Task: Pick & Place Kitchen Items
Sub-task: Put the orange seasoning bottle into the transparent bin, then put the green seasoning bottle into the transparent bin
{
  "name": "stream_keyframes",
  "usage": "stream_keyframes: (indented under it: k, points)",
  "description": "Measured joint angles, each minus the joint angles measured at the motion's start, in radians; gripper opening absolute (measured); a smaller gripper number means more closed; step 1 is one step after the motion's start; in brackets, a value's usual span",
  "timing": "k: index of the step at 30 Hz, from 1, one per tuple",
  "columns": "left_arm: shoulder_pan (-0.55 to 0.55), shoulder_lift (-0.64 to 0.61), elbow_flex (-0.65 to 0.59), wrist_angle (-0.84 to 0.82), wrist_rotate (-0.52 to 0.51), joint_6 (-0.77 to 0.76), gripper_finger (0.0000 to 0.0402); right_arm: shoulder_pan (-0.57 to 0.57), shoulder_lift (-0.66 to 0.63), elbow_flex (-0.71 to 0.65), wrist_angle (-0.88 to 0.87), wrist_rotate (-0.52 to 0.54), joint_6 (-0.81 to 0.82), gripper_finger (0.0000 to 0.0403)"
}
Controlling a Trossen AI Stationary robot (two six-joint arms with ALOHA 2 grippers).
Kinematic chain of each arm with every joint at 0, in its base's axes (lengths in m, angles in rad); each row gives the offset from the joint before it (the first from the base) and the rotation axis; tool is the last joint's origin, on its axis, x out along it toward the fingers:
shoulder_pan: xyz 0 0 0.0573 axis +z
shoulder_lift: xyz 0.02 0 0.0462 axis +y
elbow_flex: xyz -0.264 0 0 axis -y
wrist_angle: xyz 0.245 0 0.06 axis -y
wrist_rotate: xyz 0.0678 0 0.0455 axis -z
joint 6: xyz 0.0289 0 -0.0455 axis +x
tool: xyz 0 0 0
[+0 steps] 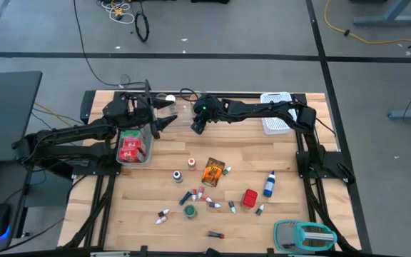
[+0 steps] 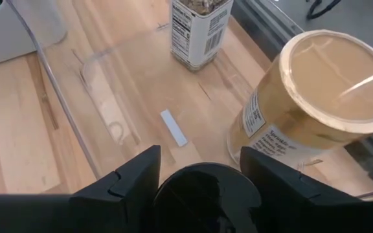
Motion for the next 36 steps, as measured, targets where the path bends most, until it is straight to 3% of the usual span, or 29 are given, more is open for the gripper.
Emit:
stream_keyframes:
  k: [12,23,30,36]
  points:
    - [0.000,0.000,0.000,-0.001,0.000,-0.003,0.0320,0.001,-0.012,-0.001,-0.003,0.002,0.003,0.0253]
    - [0.000,0.000,0.000,-0.019,0.010,-0.002,0.0320,0.029,-0.190,-0.002,-0.107,0.000,0.011,0.0261]
    - [-0.039,0.000,0.000,-0.022,0.117,0.016,0.0320,0.133,-0.338,-0.003,-0.268,-0.044,0.007,0.0261]
    - [-0.188,0.000,0.000,0.003,0.125,0.093,0.0320,0.294,-0.473,-0.139,-0.218,-0.017,0.023,0.0261]
